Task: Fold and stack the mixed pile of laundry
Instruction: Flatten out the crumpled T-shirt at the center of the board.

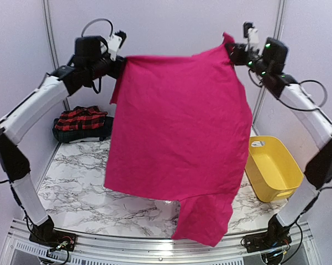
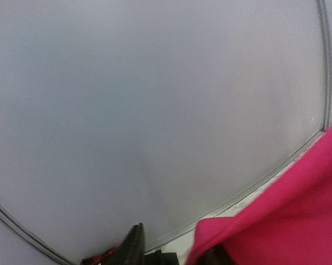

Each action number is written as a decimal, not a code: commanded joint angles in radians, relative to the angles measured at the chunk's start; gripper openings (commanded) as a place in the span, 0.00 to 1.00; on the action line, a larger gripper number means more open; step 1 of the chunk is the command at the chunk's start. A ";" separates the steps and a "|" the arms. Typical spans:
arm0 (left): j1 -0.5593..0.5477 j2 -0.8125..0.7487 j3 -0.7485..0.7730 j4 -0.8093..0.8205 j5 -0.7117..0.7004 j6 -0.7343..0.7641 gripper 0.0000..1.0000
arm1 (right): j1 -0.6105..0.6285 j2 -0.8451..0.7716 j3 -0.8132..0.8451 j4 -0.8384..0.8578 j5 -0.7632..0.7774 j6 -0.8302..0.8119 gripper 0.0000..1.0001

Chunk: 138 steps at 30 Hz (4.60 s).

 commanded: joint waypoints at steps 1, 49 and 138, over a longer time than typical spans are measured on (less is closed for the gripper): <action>0.086 0.226 0.040 0.011 -0.098 -0.074 0.83 | -0.058 0.328 0.119 -0.143 0.114 -0.001 0.63; 0.090 0.407 -0.466 -0.308 0.300 -0.556 0.39 | -0.100 0.955 0.254 -0.641 -0.096 0.135 0.61; -0.076 0.340 -0.795 0.146 0.335 -1.038 0.48 | -0.023 0.319 -0.099 -0.722 0.198 0.155 0.00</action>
